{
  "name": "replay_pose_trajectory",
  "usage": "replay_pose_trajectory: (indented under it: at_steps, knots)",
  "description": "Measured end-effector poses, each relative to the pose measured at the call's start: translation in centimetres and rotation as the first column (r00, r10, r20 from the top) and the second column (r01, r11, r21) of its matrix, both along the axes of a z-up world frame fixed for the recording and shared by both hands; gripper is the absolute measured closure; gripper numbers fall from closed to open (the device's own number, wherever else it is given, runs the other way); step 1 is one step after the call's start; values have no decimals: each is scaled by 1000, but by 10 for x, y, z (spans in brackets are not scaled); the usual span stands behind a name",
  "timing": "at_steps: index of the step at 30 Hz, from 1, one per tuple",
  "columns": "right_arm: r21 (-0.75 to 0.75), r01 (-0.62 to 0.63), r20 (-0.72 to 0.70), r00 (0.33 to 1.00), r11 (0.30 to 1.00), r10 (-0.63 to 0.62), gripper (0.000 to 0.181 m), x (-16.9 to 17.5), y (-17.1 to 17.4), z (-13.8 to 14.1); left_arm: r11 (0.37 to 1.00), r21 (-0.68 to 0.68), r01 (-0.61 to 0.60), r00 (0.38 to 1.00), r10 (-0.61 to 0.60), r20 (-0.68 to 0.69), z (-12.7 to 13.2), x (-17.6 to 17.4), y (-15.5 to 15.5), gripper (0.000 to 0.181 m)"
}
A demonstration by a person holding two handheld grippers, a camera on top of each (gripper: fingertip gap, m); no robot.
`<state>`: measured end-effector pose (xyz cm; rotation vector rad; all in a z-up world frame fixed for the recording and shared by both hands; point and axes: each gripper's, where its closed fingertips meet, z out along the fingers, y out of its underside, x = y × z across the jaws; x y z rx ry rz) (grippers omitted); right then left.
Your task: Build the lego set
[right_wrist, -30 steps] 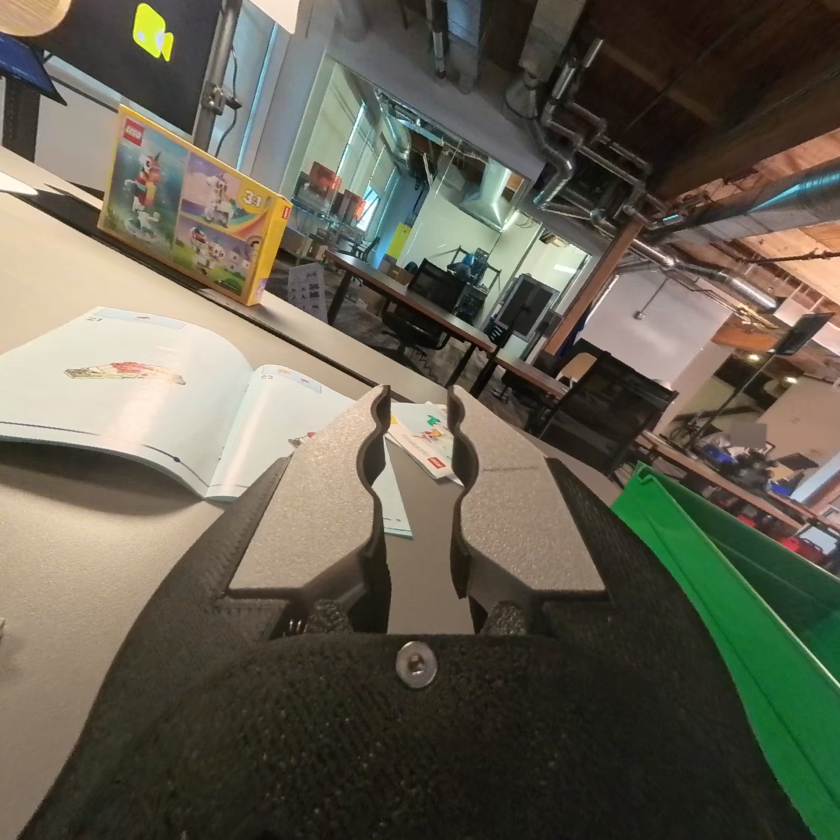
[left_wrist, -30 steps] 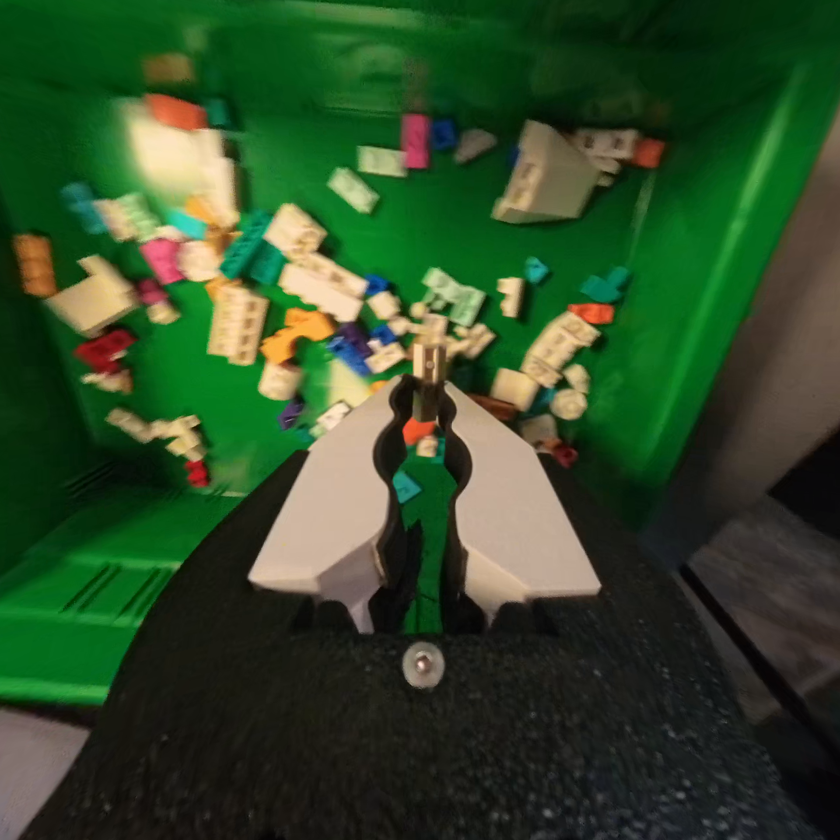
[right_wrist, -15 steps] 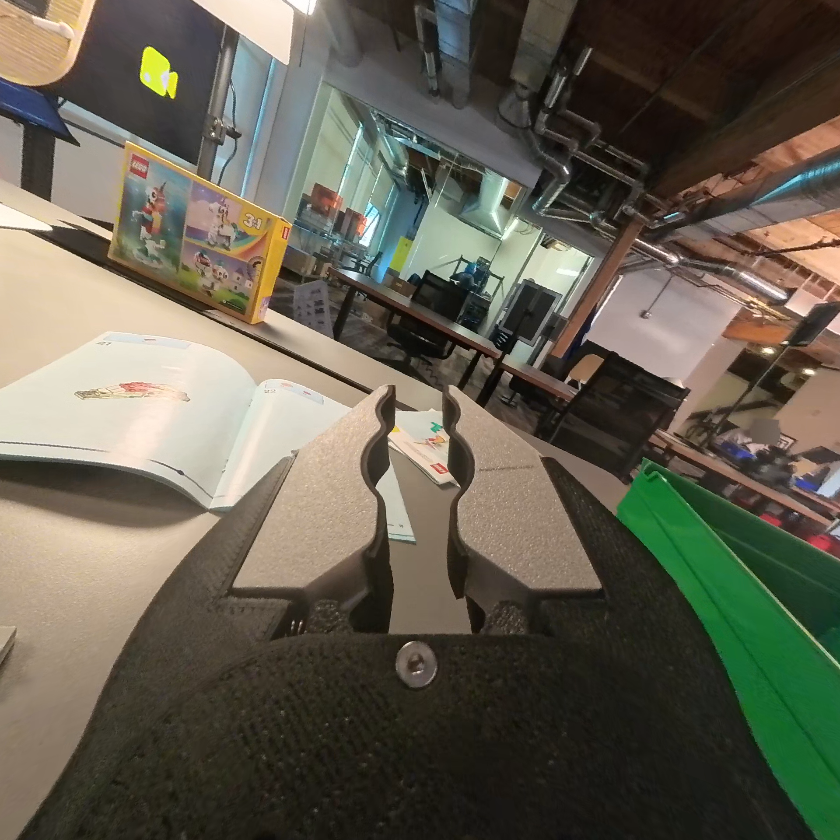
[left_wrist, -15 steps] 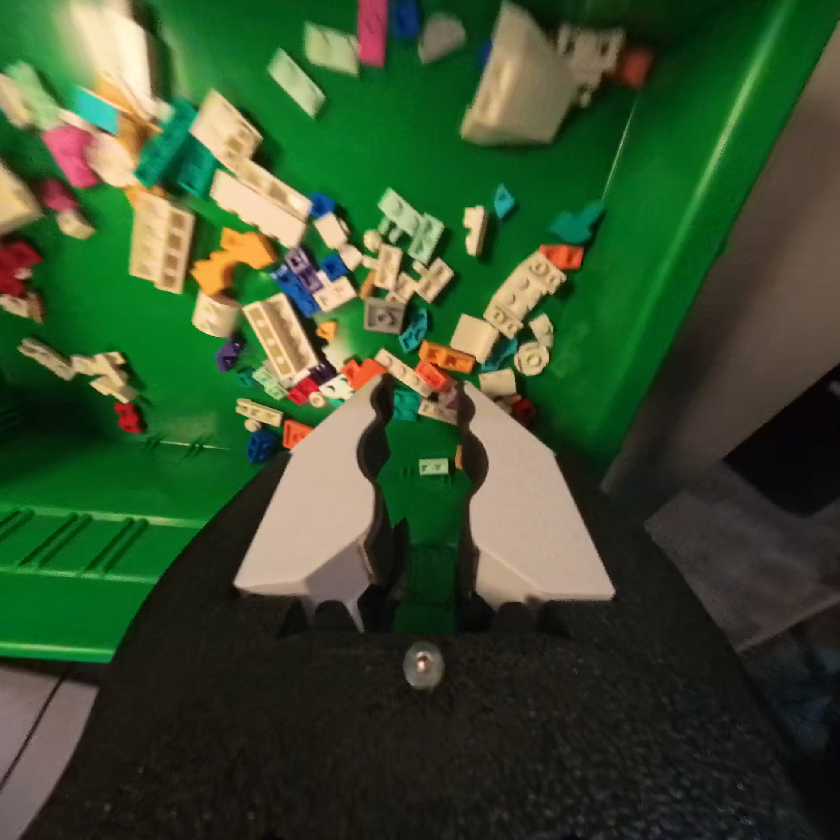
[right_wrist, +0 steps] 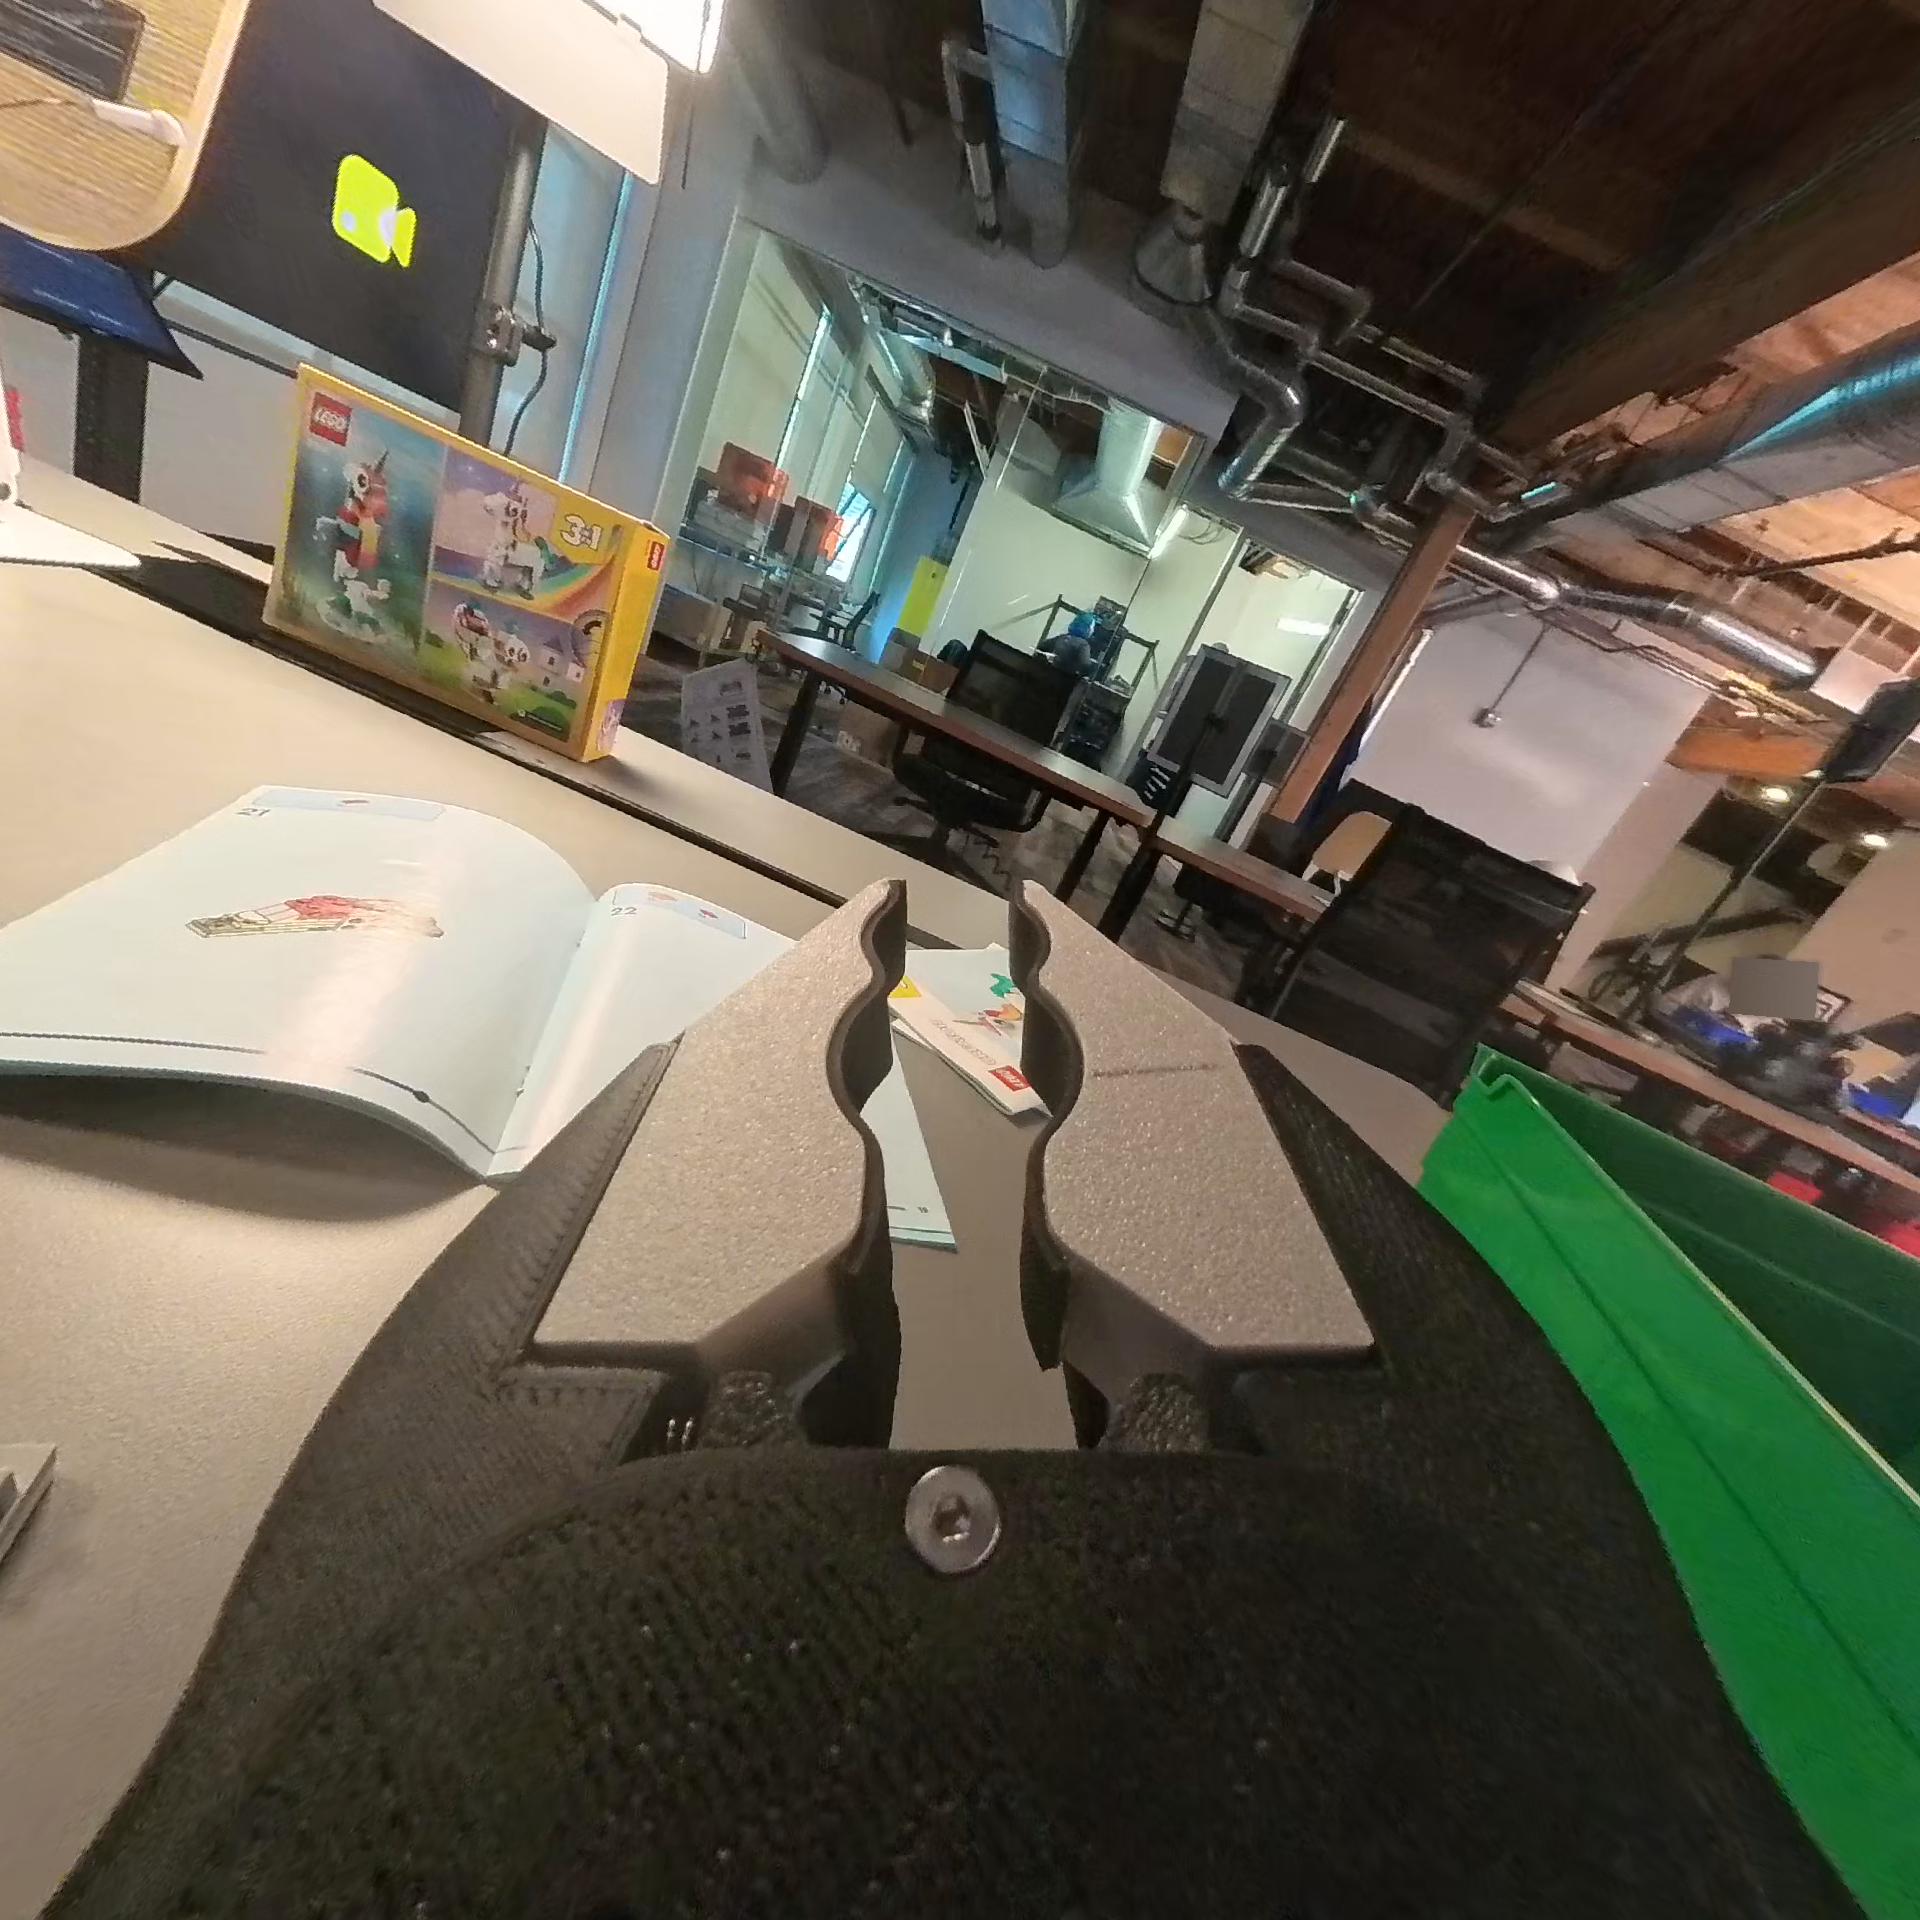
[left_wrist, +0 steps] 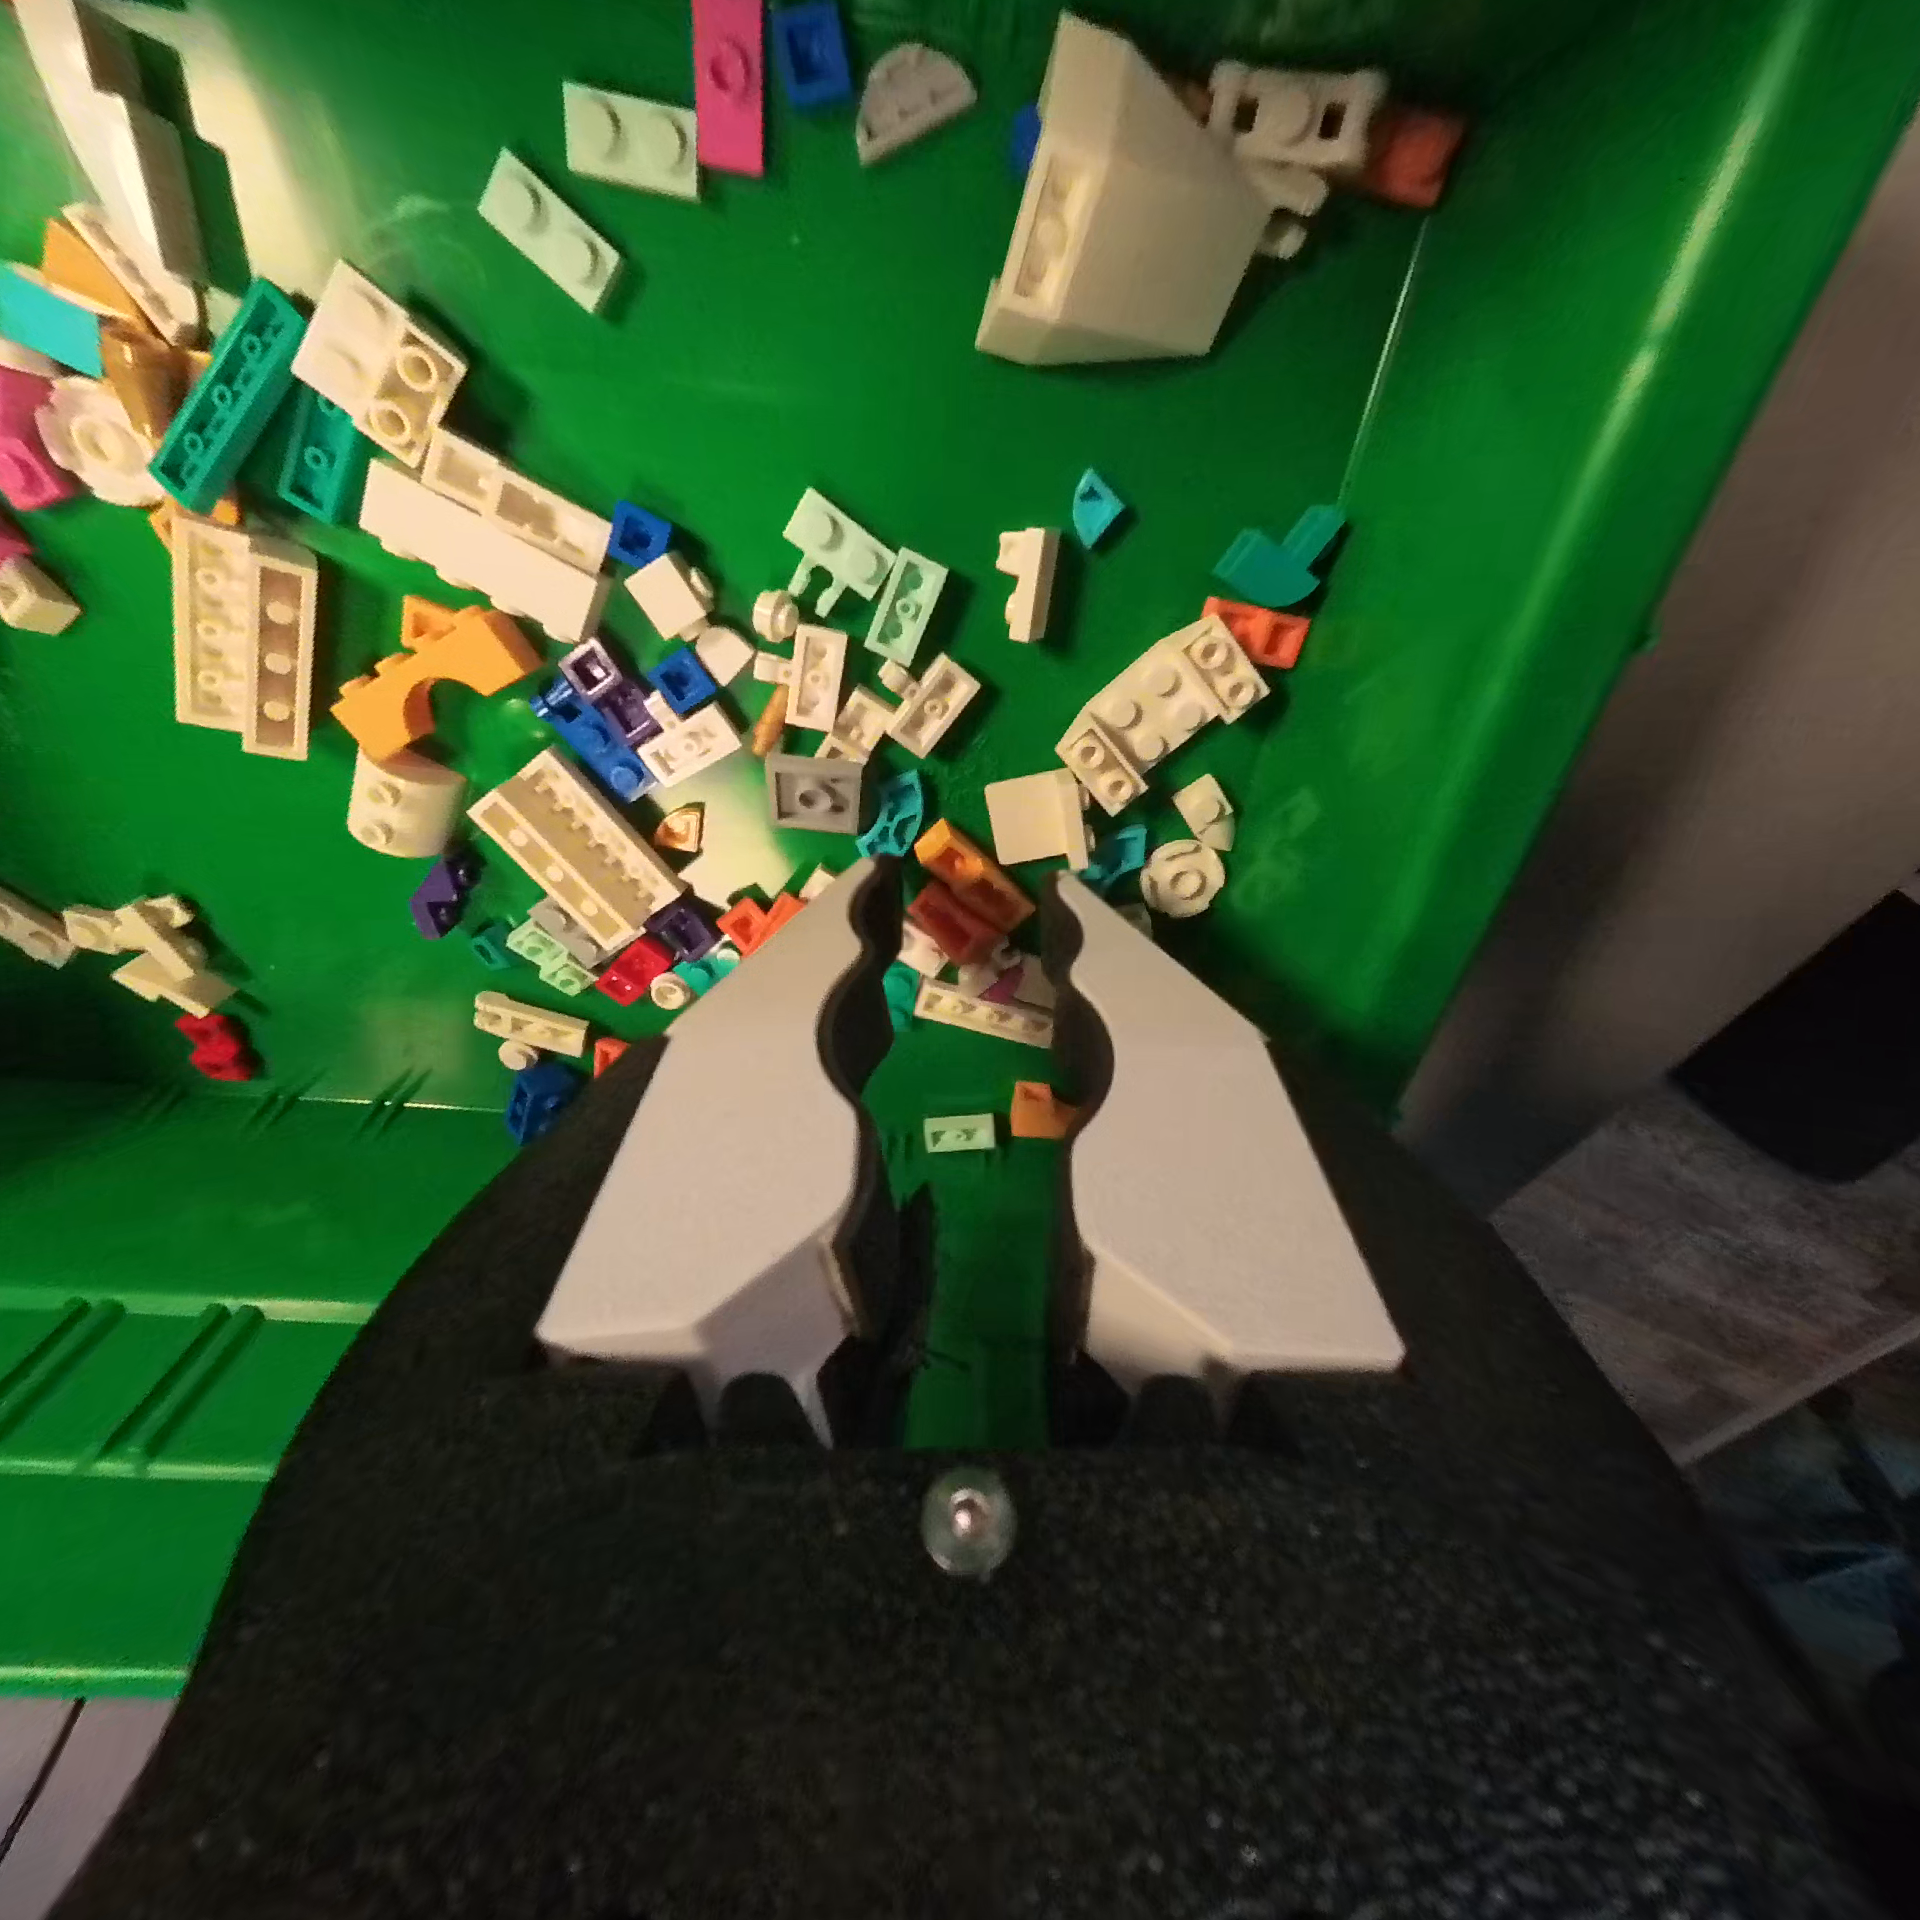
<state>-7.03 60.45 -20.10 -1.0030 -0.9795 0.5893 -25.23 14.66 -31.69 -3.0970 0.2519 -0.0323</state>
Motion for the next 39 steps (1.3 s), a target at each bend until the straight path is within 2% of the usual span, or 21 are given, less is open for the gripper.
replay_pose_trajectory:
  at_steps: [4, 7, 14, 16, 19, 21, 23, 24, 25, 27, 29, 31, 33, 35, 37, 39]
  knots:
    - [-3, -4, -2, 1000, 1000, 4, 164, 0, 0, 0, 1000, 2, 8, 1000, -8, -11, 0, -1, 0, 161]
    - [-4, -6, -5, 1000, 1000, 6, 164, 0, 0, 0, 998, -14, -57, 998, 57, -34, -4, -4, 0, 173]
    - [-29, -16, -32, 999, 999, 15, 164, 3, 1, 3, 995, 5, -99, 991, 99, -94, -3, -6, 0, 175]
    - [-41, -24, -45, 999, 999, 22, 164, 4, 1, 4, 996, 37, -85, 977, 90, -195, 7, -15, 3, 175]
    - [-55, -41, -62, 997, 998, 38, 165, 5, 1, 5, 978, 177, -109, 911, 169, -375, 48, -31, 18, 175]
    - [-60, -59, -69, 996, 996, 54, 165, 4, -1, 6, 934, 342, -104, 846, 264, -464, 87, -33, 39, 175]
    - [-65, -84, -77, 994, 994, 79, 166, 4, -3, 7, 849, 523, -74, 804, 361, -472, 125, -19, 68, 176]
    - [-70, -100, -82, 992, 993, 94, 166, 5, -4, 8, 794, 606, -51, 813, 386, -437, 139, -5, 86, 176]
    - [-77, -117, -87, 990, 990, 110, 166, 6, -6, 9, 733, 679, -34, 847, 382, -370, 148, 14, 107, 175]
    - [-107, -151, -92, 986, 983, 142, 166, 8, -9, 10, 642, 767, -5, 935, 275, -224, 154, 60, 144, 176]
    - [-154, -191, -80, 980, 970, 180, 164, 6, -14, 8, 592, 805, -34, 963, 235, -132, 148, 86, 171, 175]
    - [-201, -245, -58, 969, 948, 239, 164, 4, -22, 4, 585, 807, -85, 989, 149, -3, 129, 120, 200, 175]
    - [-215, -303, -26, 952, 928, 304, 163, 2, -31, 0, 634, 768, -94, 995, 87, 50, 104, 142, 223, 175]
    - [-203, -353, 0, 933, 913, 361, 163, 2, -38, -2, 683, 725, -89, 996, 73, 53, 76, 145, 241, 175]
    - [-215, -408, 29, 906, 887, 423, 162, 1, -43, -6, 726, 672, -145, 989, 86, 121, 51, 144, 255, 175]
    - [-251, -460, 41, 874, 852, 484, 160, 3, -47, -10, 737, 659, -150, 988, 91, 123, 36, 138, 267, 175]
